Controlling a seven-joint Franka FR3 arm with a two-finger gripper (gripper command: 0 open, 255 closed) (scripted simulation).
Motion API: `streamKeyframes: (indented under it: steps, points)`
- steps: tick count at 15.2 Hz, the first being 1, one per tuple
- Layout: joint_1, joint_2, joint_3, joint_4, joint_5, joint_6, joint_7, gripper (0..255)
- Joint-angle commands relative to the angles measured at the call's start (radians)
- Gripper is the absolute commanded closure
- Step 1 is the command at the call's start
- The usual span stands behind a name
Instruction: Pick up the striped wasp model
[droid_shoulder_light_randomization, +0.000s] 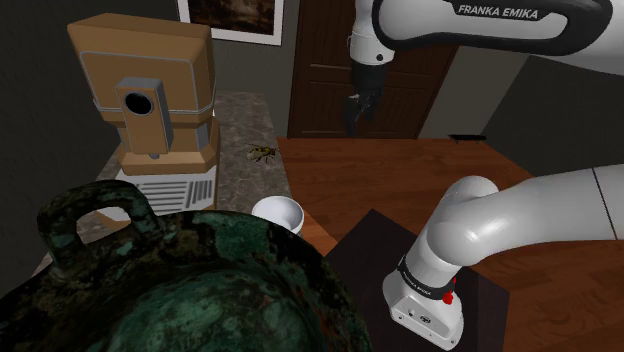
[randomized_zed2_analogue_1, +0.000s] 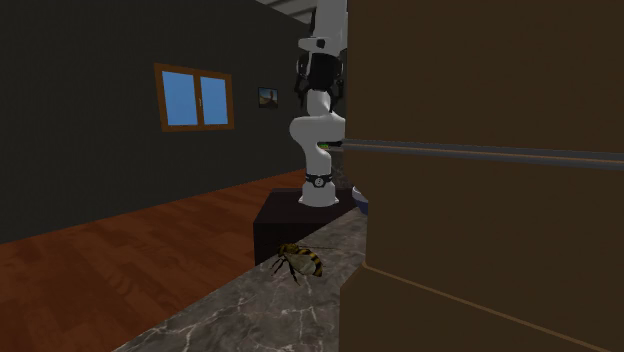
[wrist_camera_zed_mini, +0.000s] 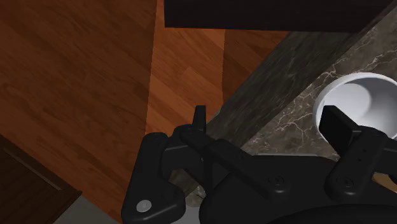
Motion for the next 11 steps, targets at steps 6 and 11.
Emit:
streamKeyframes:
  steps: [6,11]
  points:
    - [-0.007,0.172,-0.025,0.024,-0.008,0.154,-0.015,0]
    - [-0.013,0.358,-0.045,0.084,-0.008,0.286,-0.033,0]
